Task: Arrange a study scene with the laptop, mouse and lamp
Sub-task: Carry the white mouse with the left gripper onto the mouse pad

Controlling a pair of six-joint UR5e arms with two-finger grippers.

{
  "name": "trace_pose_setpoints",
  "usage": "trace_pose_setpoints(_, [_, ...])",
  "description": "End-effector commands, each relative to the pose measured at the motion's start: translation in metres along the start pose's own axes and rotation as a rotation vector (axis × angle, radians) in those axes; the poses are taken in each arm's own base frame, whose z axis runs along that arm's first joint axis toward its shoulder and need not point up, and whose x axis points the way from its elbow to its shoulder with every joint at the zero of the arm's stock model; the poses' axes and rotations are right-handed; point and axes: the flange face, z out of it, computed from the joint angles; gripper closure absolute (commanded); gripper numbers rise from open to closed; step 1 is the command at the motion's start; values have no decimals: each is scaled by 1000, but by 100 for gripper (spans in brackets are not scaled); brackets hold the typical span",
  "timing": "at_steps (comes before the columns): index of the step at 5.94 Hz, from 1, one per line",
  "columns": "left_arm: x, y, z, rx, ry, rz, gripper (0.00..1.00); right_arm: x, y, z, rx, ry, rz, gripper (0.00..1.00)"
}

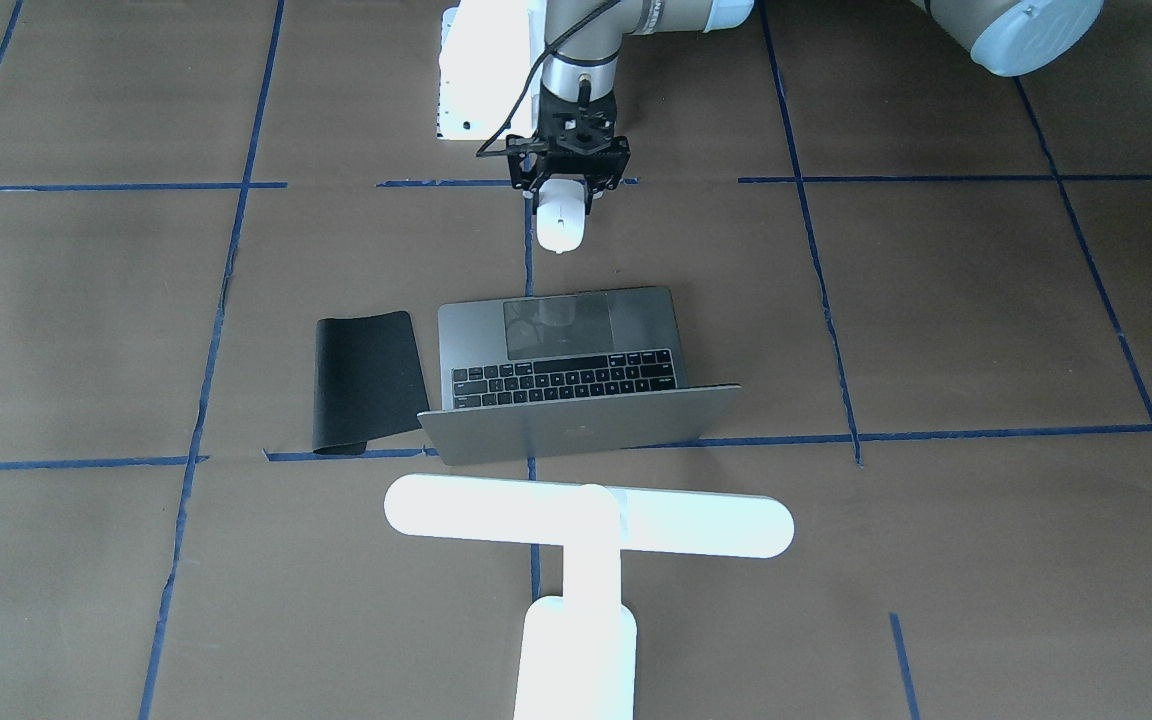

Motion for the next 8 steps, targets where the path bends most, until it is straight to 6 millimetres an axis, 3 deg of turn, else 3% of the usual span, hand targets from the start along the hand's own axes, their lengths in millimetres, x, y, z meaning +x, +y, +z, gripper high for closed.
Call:
trace_pose_setpoints(1, [98,-51,-7,24,31,-40,99,26,19,-4,-2,-8,-29,0])
trace_pose_setpoints(2, [150,-62,7,23,29,-65,100,28,21,-2,-5,-8,-26,0])
trace_pose_setpoints(3, [180,-71,33,28,59,-91,100,29,21,-1,-9,-6,-21,0])
trace_pose_setpoints(5, [181,-82,52,34,48,-92,100,30,21,-1,-11,-7,-18,0])
trace_pose_setpoints(7, [172,-93,90,43,46,-97,100,31,21,0,-12,-6,-17,0])
trace_pose_setpoints(8, [170,-93,93,42,40,-98,100,31,22,1,-12,-5,-18,0])
